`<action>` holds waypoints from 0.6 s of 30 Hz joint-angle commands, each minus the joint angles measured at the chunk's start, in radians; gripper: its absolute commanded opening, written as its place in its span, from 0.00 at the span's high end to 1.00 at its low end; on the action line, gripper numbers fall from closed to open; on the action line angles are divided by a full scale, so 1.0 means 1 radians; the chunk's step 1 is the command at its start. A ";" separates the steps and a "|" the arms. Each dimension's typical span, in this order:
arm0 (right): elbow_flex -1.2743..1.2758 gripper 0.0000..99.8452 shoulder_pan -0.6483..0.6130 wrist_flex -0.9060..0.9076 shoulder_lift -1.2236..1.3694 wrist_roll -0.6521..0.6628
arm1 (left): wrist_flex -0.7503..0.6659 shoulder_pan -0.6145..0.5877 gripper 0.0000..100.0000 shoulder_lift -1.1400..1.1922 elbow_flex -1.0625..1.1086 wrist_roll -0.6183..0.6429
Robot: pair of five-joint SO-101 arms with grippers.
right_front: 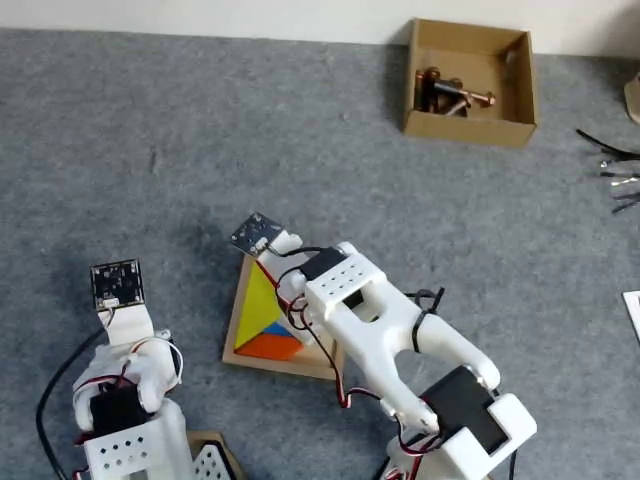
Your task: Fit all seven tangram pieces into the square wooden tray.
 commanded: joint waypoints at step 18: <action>0.021 0.72 -0.004 -0.005 -0.320 -0.066 | 0.003 -0.013 0.99 -0.005 0.019 0.011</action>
